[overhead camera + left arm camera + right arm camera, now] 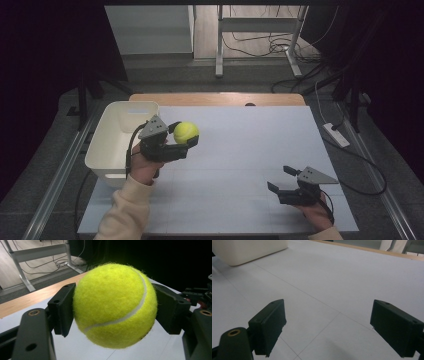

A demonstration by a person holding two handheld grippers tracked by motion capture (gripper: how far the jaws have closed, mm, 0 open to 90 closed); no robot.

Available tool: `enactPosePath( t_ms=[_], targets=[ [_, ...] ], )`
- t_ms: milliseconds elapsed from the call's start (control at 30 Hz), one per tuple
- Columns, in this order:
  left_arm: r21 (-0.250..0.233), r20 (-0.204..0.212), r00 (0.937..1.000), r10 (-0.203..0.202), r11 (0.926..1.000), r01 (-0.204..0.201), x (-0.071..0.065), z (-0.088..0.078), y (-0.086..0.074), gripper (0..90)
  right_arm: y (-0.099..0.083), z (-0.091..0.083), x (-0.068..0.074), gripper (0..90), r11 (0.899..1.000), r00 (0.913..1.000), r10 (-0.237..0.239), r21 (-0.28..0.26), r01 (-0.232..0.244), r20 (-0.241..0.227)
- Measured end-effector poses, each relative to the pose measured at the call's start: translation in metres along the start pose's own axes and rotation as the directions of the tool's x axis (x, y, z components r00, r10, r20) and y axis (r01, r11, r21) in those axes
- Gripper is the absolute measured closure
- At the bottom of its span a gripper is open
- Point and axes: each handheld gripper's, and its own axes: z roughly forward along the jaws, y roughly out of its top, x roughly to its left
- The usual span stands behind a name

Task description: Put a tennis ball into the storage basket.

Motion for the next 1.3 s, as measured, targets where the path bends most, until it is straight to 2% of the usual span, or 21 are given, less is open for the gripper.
enactPosePath(
  t_ms=[167,633,1000,1300],
  targets=[
    [-0.002,-0.006,1.0,-0.003,1.0,0.003,0.002,-0.001,0.0,26.4,0.0,0.0,0.0,13.2,1.0,1.0,0.0,-0.001,0.0,-0.001],
    [-0.016,-0.058,0.9981,-0.021,0.9997,0.02,0.014,-0.009,0.003,26.3,0.0,0.0,0.0,13.2,1.0,1.0,0.0,0.001,0.0,-0.001],
    [-0.033,-0.101,0.9938,-0.047,0.9985,0.044,0.025,-0.018,0.002,26.3,0.0,0.0,0.0,13.2,1.0,1.0,0.0,-0.001,0.0,0.0],
    [-0.043,-0.117,0.9913,-0.059,0.9976,0.054,0.03,-0.023,0.003,26.3,0.0,0.001,0.0,13.2,1.0,1.0,0.0,-0.001,0.0,0.0]
  ],
)
